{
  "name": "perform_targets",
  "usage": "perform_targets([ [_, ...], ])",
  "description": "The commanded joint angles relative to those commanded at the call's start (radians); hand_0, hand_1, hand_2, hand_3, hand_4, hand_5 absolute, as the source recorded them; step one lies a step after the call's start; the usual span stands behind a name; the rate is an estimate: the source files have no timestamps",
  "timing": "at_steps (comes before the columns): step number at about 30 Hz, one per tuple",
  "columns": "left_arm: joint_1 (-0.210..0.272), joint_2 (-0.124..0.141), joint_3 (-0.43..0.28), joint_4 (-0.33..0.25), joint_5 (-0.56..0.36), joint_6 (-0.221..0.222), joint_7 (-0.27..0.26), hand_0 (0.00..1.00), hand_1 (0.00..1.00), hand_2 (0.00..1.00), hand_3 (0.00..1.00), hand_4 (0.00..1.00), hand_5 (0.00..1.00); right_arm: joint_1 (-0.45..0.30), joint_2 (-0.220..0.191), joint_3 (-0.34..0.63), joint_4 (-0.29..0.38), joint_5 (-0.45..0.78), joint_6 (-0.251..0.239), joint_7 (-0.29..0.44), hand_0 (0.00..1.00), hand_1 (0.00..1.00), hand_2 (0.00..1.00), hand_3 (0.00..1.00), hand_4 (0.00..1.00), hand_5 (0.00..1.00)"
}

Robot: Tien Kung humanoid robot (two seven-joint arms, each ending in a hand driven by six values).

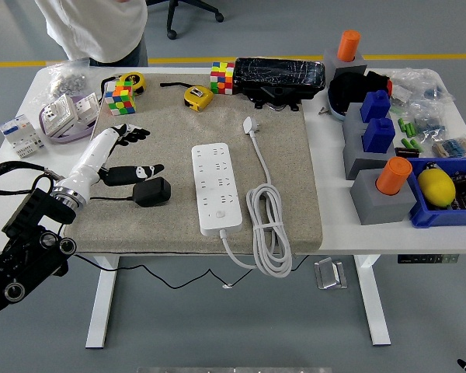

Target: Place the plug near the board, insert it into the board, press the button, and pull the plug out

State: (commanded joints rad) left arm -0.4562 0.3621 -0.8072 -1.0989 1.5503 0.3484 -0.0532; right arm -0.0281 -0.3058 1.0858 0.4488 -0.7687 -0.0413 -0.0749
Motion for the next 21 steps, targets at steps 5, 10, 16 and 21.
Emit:
perform_targets([
  [5,-0.015,-0.001,0.046,0.028,0.036,-0.046,0.034,0.773,0.807,0.815,0.812,0.998,0.385,0.001,-0.002,-0.005,0.001,0.001,0.000,0.001,0.612,0.667,0.639,0.565,0.978,0.585],
  [10,-0.021,0.001,0.079,0.040,0.045,-0.074,0.051,0.768,0.778,0.779,0.777,0.998,0.365,0.000,-0.004,-0.010,0.000,0.002,0.000,0.000,0.613,0.667,0.639,0.565,0.978,0.584],
  [16,-0.034,-0.002,0.108,0.070,0.057,-0.061,0.061,0.729,0.709,0.723,0.719,0.998,0.169,0.001,-0.005,-0.012,0.000,0.003,-0.001,0.001,0.613,0.668,0.639,0.566,0.979,0.584],
  [21,-0.037,-0.002,0.119,0.089,0.048,-0.050,0.066,0.691,0.666,0.630,0.608,0.998,0.058,0.001,-0.008,-0.015,0.004,0.003,-0.001,0.002,0.613,0.667,0.638,0.566,0.979,0.585],
])
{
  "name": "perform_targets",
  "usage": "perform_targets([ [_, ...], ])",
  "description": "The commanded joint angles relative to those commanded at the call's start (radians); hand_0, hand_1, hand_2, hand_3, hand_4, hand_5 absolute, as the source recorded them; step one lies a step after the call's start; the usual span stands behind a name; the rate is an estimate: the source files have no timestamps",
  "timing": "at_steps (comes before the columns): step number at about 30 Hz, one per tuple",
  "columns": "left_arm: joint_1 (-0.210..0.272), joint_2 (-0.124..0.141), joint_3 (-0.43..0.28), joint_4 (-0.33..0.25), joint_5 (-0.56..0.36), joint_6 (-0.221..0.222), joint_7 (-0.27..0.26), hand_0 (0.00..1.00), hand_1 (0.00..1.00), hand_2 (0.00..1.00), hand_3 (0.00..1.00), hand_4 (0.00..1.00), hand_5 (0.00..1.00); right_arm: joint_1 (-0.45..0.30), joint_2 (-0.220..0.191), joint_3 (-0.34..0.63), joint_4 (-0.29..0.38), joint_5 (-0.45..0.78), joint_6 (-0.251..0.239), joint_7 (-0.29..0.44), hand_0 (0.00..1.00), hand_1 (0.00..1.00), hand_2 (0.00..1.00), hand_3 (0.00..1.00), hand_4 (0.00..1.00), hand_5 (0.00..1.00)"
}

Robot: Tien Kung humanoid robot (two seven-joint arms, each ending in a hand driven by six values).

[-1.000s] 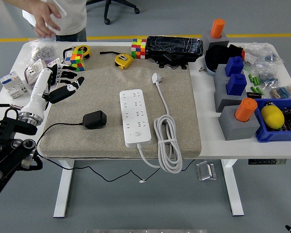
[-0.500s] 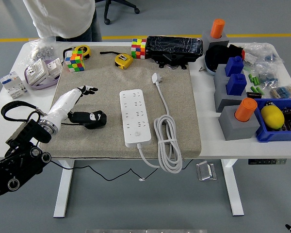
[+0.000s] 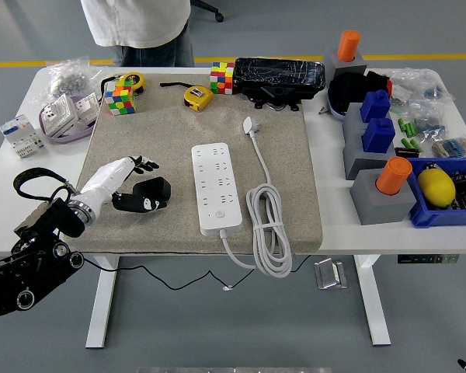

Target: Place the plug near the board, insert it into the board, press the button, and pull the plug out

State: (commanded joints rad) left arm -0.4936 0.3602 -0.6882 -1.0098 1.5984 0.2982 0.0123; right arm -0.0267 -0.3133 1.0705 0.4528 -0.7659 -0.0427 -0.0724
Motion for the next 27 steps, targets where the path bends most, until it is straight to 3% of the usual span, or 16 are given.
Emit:
perform_targets([
  [3,-0.003,-0.001,0.007,0.012,-0.012,0.005,-0.001,0.691,0.666,0.630,0.608,0.998,0.058,-0.001,-0.001,-0.002,0.001,0.000,0.000,0.000,0.613,0.667,0.638,0.566,0.979,0.585],
  [4,-0.003,-0.002,0.007,0.014,-0.014,0.005,-0.002,0.634,0.544,0.587,0.567,0.977,0.029,-0.002,-0.001,-0.002,0.001,0.000,0.000,0.001,0.613,0.667,0.639,0.566,0.979,0.585],
  [9,-0.014,-0.010,0.010,0.024,-0.051,0.011,-0.010,0.634,0.544,0.587,0.567,0.977,0.029,-0.001,0.000,0.000,0.001,0.000,-0.001,0.001,0.613,0.667,0.639,0.566,0.979,0.585],
  [10,-0.016,-0.011,0.012,0.025,-0.056,0.011,-0.011,0.460,0.485,0.550,0.559,0.898,0.025,-0.001,0.000,0.000,0.001,0.001,-0.001,0.001,0.613,0.667,0.639,0.565,0.979,0.585],
  [21,-0.033,-0.021,0.015,0.028,-0.098,-0.006,-0.007,0.439,0.471,0.544,0.555,0.878,0.023,-0.002,0.002,0.007,0.001,-0.002,-0.001,0.000,0.613,0.667,0.639,0.565,0.979,0.585],
  [22,-0.034,-0.022,0.015,0.027,-0.101,-0.005,-0.007,0.371,0.428,0.500,0.544,0.829,0.002,-0.002,0.002,0.006,0.001,-0.002,-0.001,0.000,0.612,0.667,0.637,0.565,0.979,0.584],
  [27,-0.037,-0.020,0.008,0.018,-0.107,-0.011,-0.007,0.371,0.428,0.500,0.544,0.829,0.002,-0.002,0.003,0.011,0.001,-0.004,-0.001,0.000,0.612,0.667,0.637,0.565,0.979,0.584],
])
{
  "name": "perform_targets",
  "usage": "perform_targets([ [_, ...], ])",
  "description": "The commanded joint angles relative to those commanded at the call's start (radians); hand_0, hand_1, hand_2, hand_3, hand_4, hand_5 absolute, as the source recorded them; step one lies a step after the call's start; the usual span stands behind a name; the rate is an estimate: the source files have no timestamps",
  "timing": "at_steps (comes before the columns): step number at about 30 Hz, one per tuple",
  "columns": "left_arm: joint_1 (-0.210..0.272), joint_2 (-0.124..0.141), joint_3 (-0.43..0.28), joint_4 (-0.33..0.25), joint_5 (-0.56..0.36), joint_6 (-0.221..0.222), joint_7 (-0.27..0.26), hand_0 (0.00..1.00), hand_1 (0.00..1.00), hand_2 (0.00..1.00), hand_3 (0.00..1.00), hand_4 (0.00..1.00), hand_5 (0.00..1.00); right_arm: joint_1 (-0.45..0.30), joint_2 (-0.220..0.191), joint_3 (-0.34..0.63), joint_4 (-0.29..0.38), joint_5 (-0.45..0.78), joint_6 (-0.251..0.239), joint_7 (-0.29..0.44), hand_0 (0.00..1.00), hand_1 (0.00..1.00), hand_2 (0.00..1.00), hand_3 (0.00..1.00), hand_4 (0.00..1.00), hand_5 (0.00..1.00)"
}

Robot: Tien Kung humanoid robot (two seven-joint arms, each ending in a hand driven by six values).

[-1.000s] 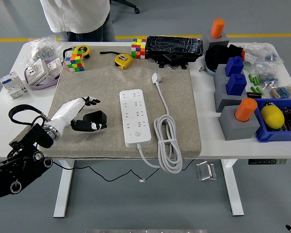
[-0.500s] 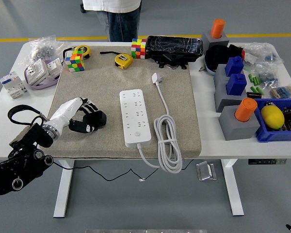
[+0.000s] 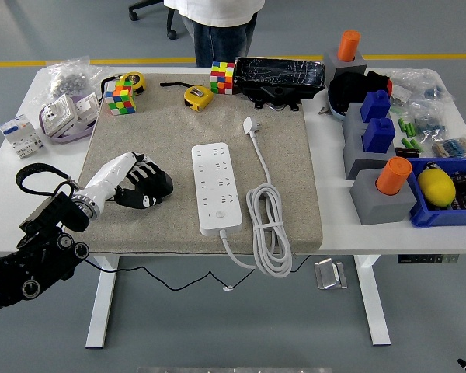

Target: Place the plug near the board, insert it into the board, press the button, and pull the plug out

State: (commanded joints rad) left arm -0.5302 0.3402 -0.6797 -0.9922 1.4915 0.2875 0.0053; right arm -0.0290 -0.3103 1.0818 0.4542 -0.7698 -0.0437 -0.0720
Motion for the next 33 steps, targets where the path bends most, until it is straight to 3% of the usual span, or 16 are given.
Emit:
perform_targets([
  [11,-0.011,-0.007,-0.012,-0.071,-0.025,0.024,-0.061,0.365,0.397,0.473,0.537,0.815,0.002,-0.006,0.005,0.007,-0.002,0.000,0.000,0.000,0.612,0.667,0.637,0.565,0.979,0.584],
  [17,-0.057,-0.041,0.025,-0.045,-0.020,0.025,-0.065,0.368,0.398,0.473,0.536,0.813,0.002,-0.001,0.004,0.004,0.001,0.002,0.000,0.000,0.613,0.666,0.637,0.565,0.979,0.584],
  [33,-0.121,-0.065,0.140,0.017,-0.038,0.035,-0.066,0.388,0.412,0.481,0.543,0.775,0.002,-0.001,0.002,-0.001,0.000,0.004,0.001,0.000,0.613,0.667,0.637,0.565,0.978,0.582],
])
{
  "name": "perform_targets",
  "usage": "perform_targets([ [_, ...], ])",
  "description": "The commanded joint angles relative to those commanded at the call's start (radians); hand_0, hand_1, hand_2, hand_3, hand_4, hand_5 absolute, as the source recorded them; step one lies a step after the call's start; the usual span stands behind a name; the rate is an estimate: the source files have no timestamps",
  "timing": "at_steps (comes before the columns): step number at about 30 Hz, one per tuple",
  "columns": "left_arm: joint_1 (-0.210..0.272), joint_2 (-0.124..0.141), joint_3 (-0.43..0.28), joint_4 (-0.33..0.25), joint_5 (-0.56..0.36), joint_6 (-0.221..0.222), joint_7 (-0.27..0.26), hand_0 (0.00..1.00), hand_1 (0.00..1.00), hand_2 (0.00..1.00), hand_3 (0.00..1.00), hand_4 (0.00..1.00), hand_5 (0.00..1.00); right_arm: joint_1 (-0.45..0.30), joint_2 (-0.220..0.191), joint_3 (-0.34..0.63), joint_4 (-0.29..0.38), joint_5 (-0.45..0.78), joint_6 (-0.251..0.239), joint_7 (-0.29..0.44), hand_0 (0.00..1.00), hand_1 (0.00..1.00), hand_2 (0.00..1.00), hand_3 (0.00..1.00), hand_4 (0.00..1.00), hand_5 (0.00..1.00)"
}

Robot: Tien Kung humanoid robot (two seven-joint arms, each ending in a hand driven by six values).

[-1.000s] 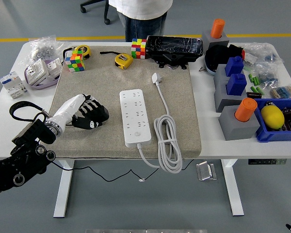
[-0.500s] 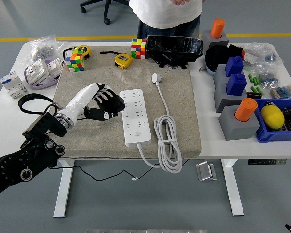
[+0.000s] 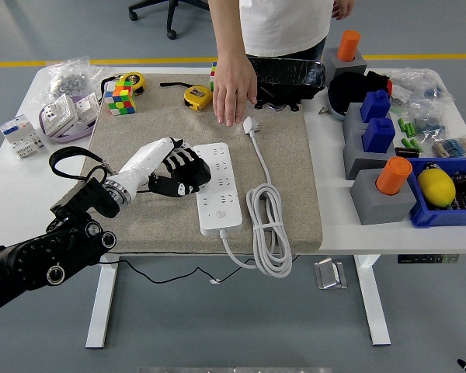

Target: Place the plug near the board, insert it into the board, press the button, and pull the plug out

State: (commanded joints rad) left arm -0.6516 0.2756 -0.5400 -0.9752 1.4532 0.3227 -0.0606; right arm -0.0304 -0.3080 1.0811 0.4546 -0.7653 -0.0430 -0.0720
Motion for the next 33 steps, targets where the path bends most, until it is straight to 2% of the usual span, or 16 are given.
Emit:
perform_targets([
  [8,-0.021,-0.013,0.027,0.030,-0.008,0.020,-0.001,0.393,0.416,0.482,0.543,0.772,0.002,0.001,-0.001,0.001,0.000,0.001,0.000,0.000,0.613,0.667,0.637,0.565,0.978,0.582],
  [21,-0.032,-0.020,0.055,0.062,-0.023,0.020,0.004,0.394,0.417,0.484,0.544,0.773,0.002,-0.001,-0.001,-0.002,0.000,0.002,0.000,0.000,0.613,0.667,0.637,0.565,0.978,0.581],
  [33,-0.034,-0.013,0.063,0.068,-0.009,0.005,0.009,0.392,0.419,0.486,0.543,0.771,0.002,0.000,-0.002,0.001,0.003,0.001,0.000,-0.001,0.611,0.666,0.637,0.565,0.978,0.580],
])
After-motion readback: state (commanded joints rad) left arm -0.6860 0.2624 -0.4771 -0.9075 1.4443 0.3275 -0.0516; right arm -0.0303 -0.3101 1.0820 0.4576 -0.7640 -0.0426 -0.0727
